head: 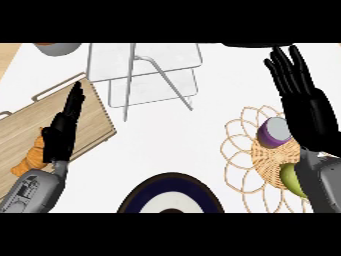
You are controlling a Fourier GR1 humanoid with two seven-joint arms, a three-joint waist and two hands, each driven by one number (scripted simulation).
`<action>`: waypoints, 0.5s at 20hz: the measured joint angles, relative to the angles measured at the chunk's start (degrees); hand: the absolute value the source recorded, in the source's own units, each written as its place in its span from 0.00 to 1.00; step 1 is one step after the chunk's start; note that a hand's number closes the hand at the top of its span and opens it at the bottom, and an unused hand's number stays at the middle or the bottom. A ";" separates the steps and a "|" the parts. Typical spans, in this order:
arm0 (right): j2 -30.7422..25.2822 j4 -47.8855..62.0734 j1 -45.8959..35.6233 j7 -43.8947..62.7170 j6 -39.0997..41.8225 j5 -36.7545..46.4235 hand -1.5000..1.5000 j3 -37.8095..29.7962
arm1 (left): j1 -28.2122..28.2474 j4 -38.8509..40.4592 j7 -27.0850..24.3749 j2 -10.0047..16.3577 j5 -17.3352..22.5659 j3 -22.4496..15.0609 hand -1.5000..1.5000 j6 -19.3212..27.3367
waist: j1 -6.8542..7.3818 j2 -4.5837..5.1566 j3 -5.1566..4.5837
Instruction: Pick the lemon from the placemat and place it in the tiered shelf
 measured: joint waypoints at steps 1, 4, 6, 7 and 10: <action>-0.66 0.49 1.65 -1.13 0.63 -0.57 0.00 -1.31 | 0.63 -0.35 0.65 0.22 -0.14 -0.30 0.50 -0.28 | -0.08 -0.41 -0.26; -3.67 2.49 9.04 -6.67 1.60 -1.37 0.00 -6.97 | 3.66 0.13 1.36 1.05 0.18 -1.09 0.50 -2.01 | -1.34 -1.10 -0.63; -6.16 4.87 13.64 -10.18 1.78 -2.32 0.00 -12.33 | 5.80 0.58 2.00 1.78 0.56 -1.51 0.50 -3.15 | -2.76 -1.33 -0.65; -8.09 6.94 15.78 -10.28 -0.03 -0.33 1.00 -14.32 | 6.62 0.76 2.23 1.80 0.80 -1.81 0.50 -3.64 | -3.44 -1.02 -0.78; -8.56 14.56 19.98 -14.79 -0.59 -2.21 0.00 -20.85 | 7.87 -0.14 2.20 2.13 1.94 -2.87 0.50 -6.84 | -2.87 -1.23 -0.62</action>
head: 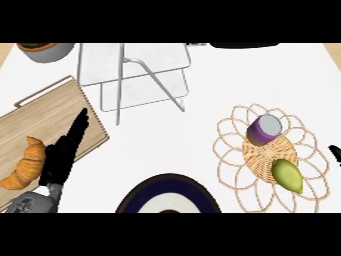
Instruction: Pick the lemon from the placemat and place it in the tiered shelf
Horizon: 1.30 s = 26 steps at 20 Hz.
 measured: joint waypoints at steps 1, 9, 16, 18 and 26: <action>0.52 2.41 0.61 -2.37 2.21 -2.08 0.00 -1.49 | -0.13 0.04 0.41 0.13 0.25 -0.14 0.50 -0.78 | 0.30 -0.08 0.03; -1.41 13.40 5.86 -22.46 21.21 -3.77 0.00 -3.73 | 1.09 -1.45 2.29 1.13 1.14 -0.69 0.50 -4.80 | 2.23 -0.63 -0.18; -7.43 5.52 14.16 -22.41 20.69 4.52 0.00 0.05 | 2.33 -2.04 1.90 1.39 0.72 -0.07 0.50 -5.95 | 2.15 -0.95 -0.39; -9.16 2.25 16.63 -21.75 17.05 8.70 0.00 0.32 | 2.69 -2.06 1.73 1.20 0.37 0.14 0.50 -5.45 | 1.90 -1.00 -0.43; -10.24 -11.51 23.00 -7.22 -3.05 25.20 0.00 0.37 | 3.08 -3.29 3.31 1.34 -0.30 0.23 0.50 -5.18 | 1.85 -0.90 -0.69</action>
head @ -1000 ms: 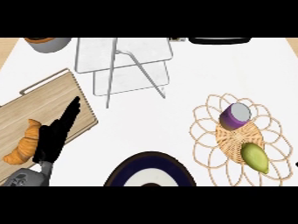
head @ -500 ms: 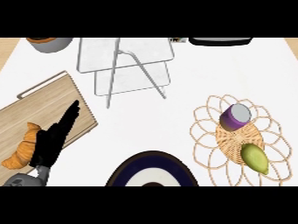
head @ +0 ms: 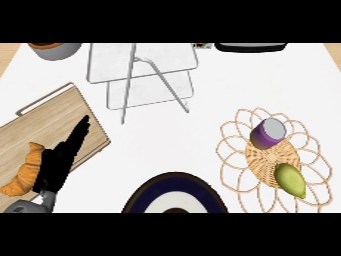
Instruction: Pick the lemon from the placemat and place it in the tiered shelf
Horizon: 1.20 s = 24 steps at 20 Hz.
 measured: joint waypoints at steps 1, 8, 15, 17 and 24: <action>0.63 -3.06 0.89 2.86 -1.59 1.79 0.00 0.85 | -0.42 0.71 -0.05 0.01 0.13 0.38 0.50 -0.34 | -0.07 0.02 0.03; 5.70 -18.58 3.79 21.15 -5.48 15.13 0.00 10.69 | 0.27 -0.11 -0.25 -0.93 -0.94 0.49 0.50 -1.27 | 0.65 0.05 0.20; 9.75 -24.11 2.38 36.18 -3.06 25.06 0.00 17.63 | 1.02 -0.65 0.31 -2.11 -2.59 1.28 0.50 -1.85 | 0.87 0.04 0.31; 10.59 -24.15 2.11 37.54 -2.08 26.09 0.00 17.76 | 0.69 -0.35 0.88 -2.31 -2.56 2.24 0.50 -3.03 | 0.83 0.04 0.33; 14.89 -23.21 1.90 41.00 -3.96 33.68 0.00 19.06 | 0.78 -0.19 1.57 -3.62 -4.56 3.88 0.50 -4.35 | 0.74 0.01 0.37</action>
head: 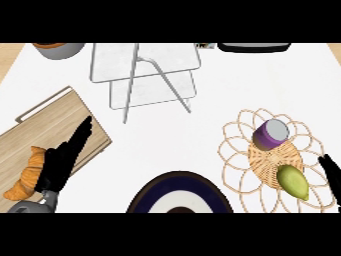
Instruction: Pick the lemon from the placemat and place it in the tiered shelf
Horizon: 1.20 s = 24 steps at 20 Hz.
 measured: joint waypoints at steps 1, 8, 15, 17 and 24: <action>0.08 1.04 -0.23 -0.37 -0.03 0.41 0.00 -0.45 | 0.15 0.01 -0.47 -0.23 -0.06 0.37 0.50 -0.40 | 0.00 0.00 -0.01; 2.71 6.09 -3.87 -0.39 -0.30 3.97 0.00 -1.59 | 0.33 -0.33 0.61 -1.96 -2.03 2.49 0.50 -1.61 | 0.08 0.04 -0.03; 4.44 10.27 -6.39 -0.90 -0.12 7.31 0.00 -2.12 | 1.61 -1.41 0.77 -3.03 -3.60 4.14 0.50 -3.80 | 0.10 0.05 -0.09; 4.95 11.90 -8.19 -0.78 -0.07 8.27 0.00 -2.41 | 1.54 -1.00 0.43 -3.34 -3.84 4.86 0.50 -4.69 | 0.09 -0.02 -0.16; 6.40 16.31 -12.01 -1.03 0.30 11.06 0.00 -2.86 | 1.66 -1.54 1.28 -4.82 -5.94 6.60 0.50 -5.39 | 0.07 -0.16 -0.48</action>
